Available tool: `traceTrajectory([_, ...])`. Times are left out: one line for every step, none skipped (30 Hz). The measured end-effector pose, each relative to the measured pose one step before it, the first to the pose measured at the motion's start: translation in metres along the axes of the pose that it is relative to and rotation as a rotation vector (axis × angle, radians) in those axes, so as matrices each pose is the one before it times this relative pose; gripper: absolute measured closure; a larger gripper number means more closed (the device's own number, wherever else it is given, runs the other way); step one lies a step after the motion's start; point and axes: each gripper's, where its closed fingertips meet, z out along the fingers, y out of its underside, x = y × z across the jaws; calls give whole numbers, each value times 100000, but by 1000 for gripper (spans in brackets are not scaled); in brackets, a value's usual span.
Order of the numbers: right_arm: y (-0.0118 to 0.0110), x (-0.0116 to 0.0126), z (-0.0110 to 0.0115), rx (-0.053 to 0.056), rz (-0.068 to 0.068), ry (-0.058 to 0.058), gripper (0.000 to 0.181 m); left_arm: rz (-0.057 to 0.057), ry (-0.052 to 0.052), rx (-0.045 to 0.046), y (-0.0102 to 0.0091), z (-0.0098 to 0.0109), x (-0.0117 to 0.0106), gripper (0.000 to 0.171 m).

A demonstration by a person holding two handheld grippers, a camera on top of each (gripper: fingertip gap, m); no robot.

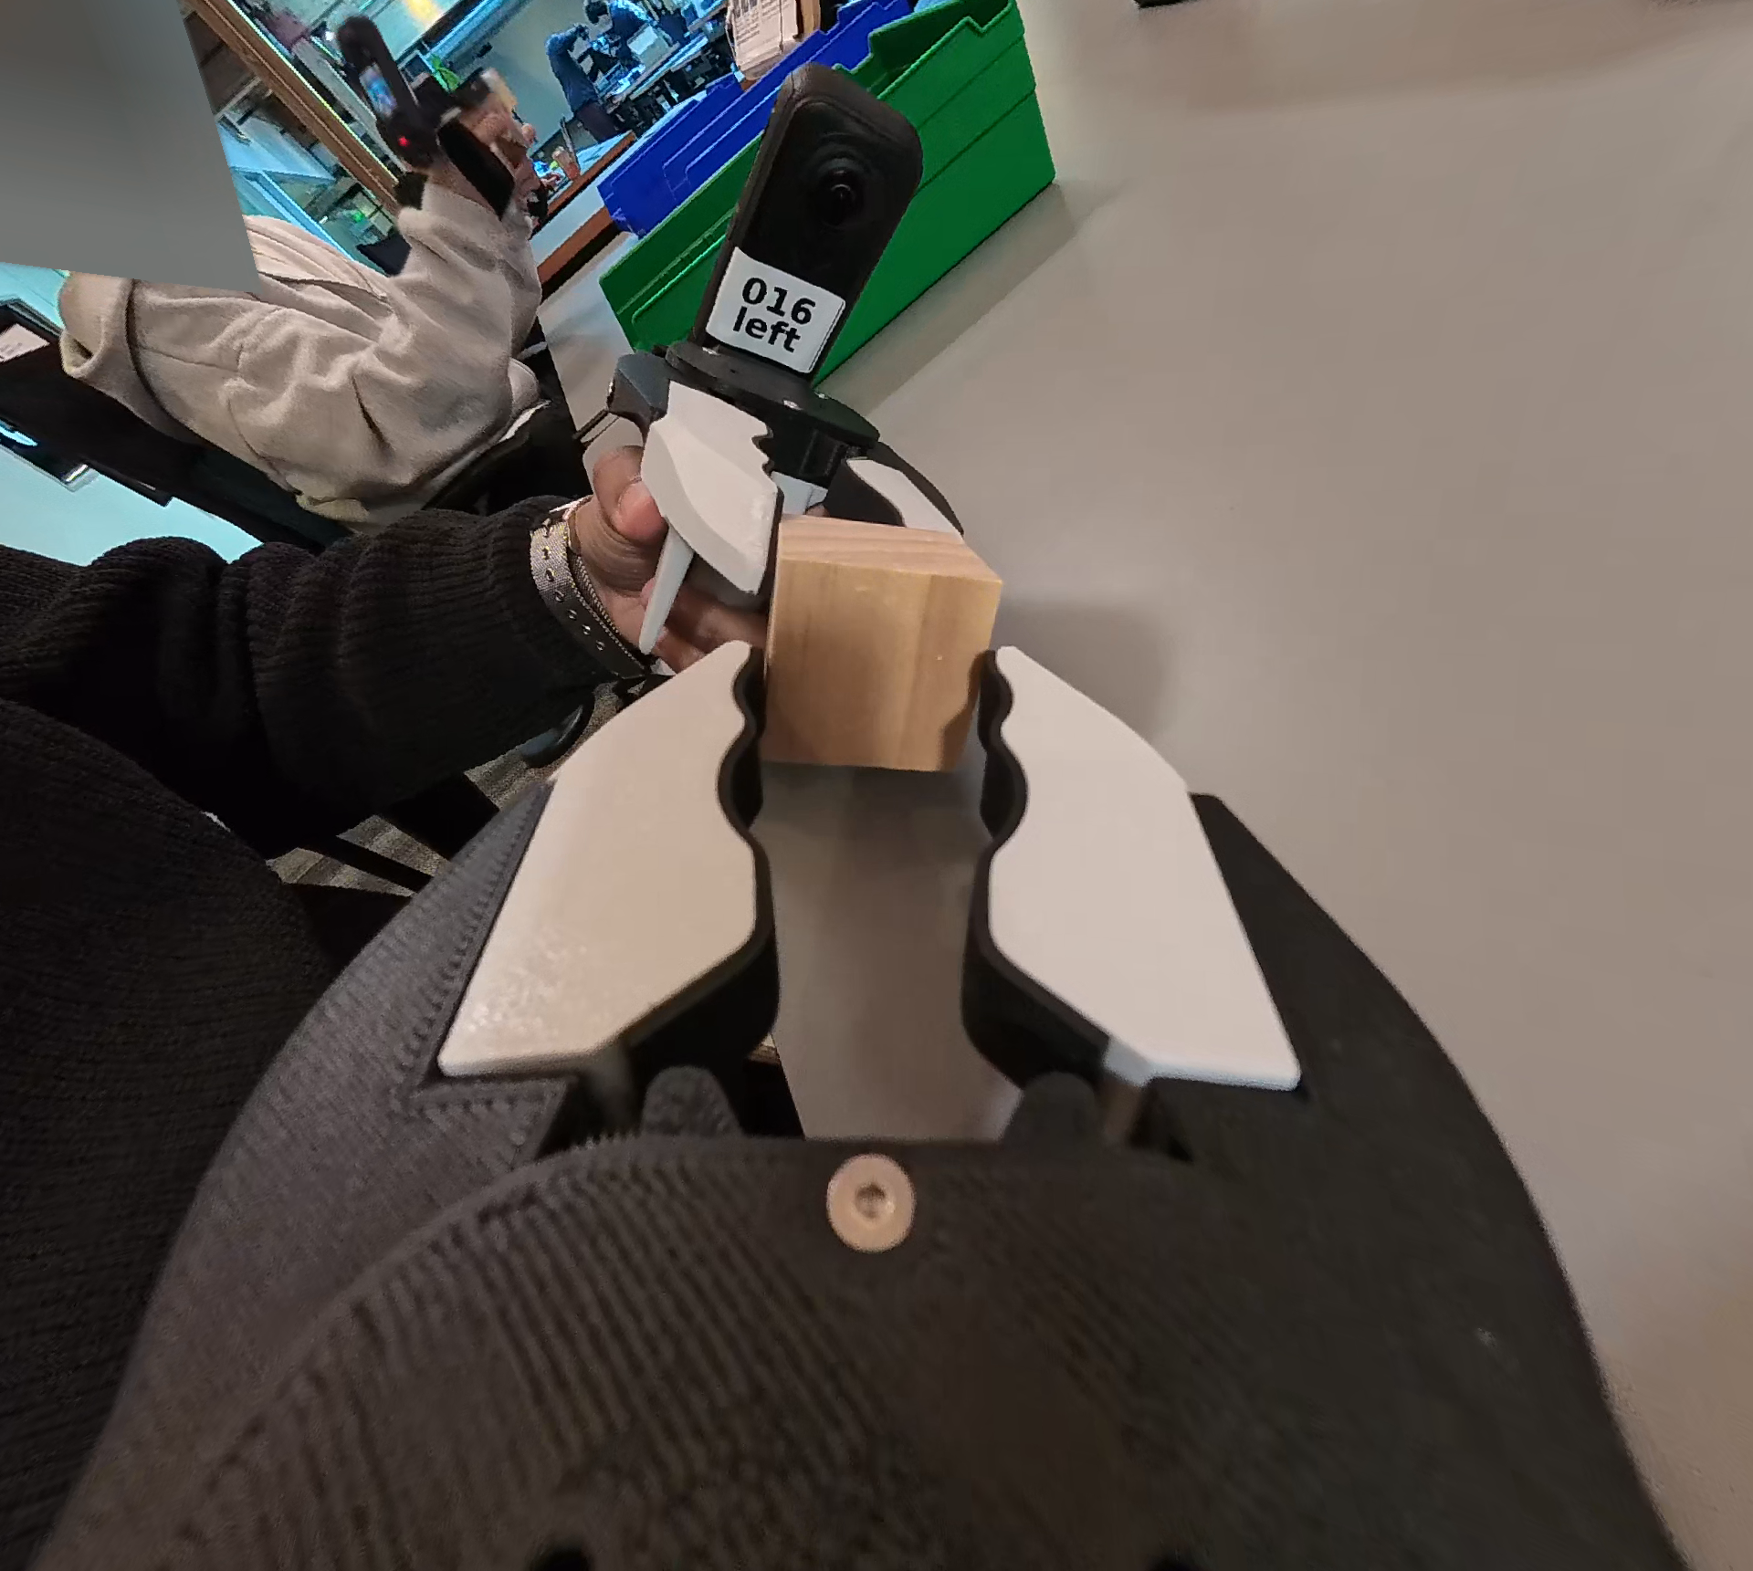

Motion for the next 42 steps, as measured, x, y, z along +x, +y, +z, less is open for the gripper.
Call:
traceTrajectory([-7,-6,-3,-46,-148,14,137,96,17,-3,7,1,11,123])
traceTrajectory([-7,-16,-10,-14,-68,1,137,118,-18,2,-11,0,6,123])
traceTrajectory([0,-2,0,-4,12,-7,137,28,-69,1,7,1,5,123])
traceTrajectory([24,14,13,-59,11,77,137,26,-186,48,-6,3,-26,123])
traceTrajectory([23,25,7,-115,-80,151,137,128,-223,54,-6,-3,-25,123])
traceTrajectory([21,20,8,-137,-186,155,137,132,-118,17,-2,1,-25,123])
traceTrajectory([-2,9,0,-54,-249,135,137,142,12,92,-22,6,9,123])
traceTrajectory([-29,-3,-11,127,-225,75,137,271,103,207,-24,2,19,123])
traceTrajectory([-35,-10,-7,205,-95,-5,137,233,109,275,-33,14,35,123])
traceTrajectory([-46,-1,-20,240,149,-94,137,142,57,303,-38,15,10,123])
traceTrajectory([-33,1,-20,269,367,-199,137,139,98,337,-36,11,20,123])
traceTrajectory([-17,-19,-16,179,749,-492,138,144,441,822,-114,2,67,124])
traceTrajectory([-68,-25,-29,504,1291,-735,137,253,314,243,-40,-3,53,125])
traceTrajectory([-102,-46,-41,774,1535,-946,137,236,533,320,-55,-11,92,125])
traceTrajectory([-116,-39,-57,849,1641,-1032,137,237,697,466,-78,-29,124,126])
traceTrajectory([-116,-39,-69,872,1711,-1065,138,203,823,642,-106,-30,152,126])
traceTrajectory([-142,-21,-74,968,1762,-1002,138,153,733,645,-107,-37,133,125])
traceTrajectory([-133,11,-77,988,1785,-694,138,194,315,567,-98,-42,76,124])
traceTrajectory([-102,73,-86,828,1687,-363,138,375,19,587,-84,-31,36,122])
traceTrajectory([-95,107,-80,676,1543,-215,138,475,2,340,-64,-28,29,120])
traceTrajectory([-92,101,-84,690,1525,-194,138,420,52,0,-4,-1,47,119])
traceTrajectory([-95,71,-85,744,1519,-350,138,349,-86,-273,31,14,18,117])
traceTrajectory([-111,37,-77,820,1499,-511,138,427,-213,-379,61,43,5,117])
traceTrajectory([-100,15,-71,790,1516,-562,138,449,-354,-424,89,61,-13,116])
traceTrajectory([-81,25,-49,612,1436,-482,138,439,-433,-495,97,62,-35,116])
traceTrajectory([-49,38,-50,429,1169,-313,138,596,-344,-364,68,66,-5,116])
traceTrajectory([-20,28,-31,212,881,-272,138,592,-192,-340,70,53,9,117])
traceTrajectory([-37,-3,-23,203,539,-276,138,387,-215,-374,63,42,1,117])
traceTrajectory([-36,-44,-13,250,295,-343,138,217,-267,-261,49,26,-29,117])
traceTrajectory([-39,-79,-6,181,221,-511,138,51,-449,11,16,8,-75,119])
traceTrajectory([-23,-87,13,179,208,-554,138,-52,-440,287,-35,-17,-88,121])
traceTrajectory([4,-65,28,66,256,-467,138,-112,-135,527,-77,-29,-51,123])
traceTrajectory([21,-54,27,-22,197,-366,138,-160,183,613,-88,-37,-5,126])
traceTrajectory([18,-37,20,-43,174,-298,138,-261,233,567,-94,-48,13,128])
traceTrajectory([19,-22,24,-54,136,-96,138,-196,420,443,-67,-34,52,130])
traceTrajectory([14,4,26,-17,31,42,138,-183,301,163,-21,-18,30,130])
traceTrajectory([8,4,0,-10,41,0,138,-99,194,-3,12,7,28,131])
traceTrajectory([6,3,8,-26,94,-7,138,132,197,149,-2,5,29,131])
traceTrajectory([-7,12,-14,96,192,-96,138,351,-74,324,-30,12,-1,131])
traceTrajectory([-7,-4,-8,64,297,-179,138,351,-36,165,-4,-6,9,131])
traceTrajectory([9,-16,-42,-46,354,-350,138,492,40,-170,5,-73,11,132])
traceTrajectory([28,15,1,-25,295,-181,138,1179,-443,-100,5,-6,-23,131])
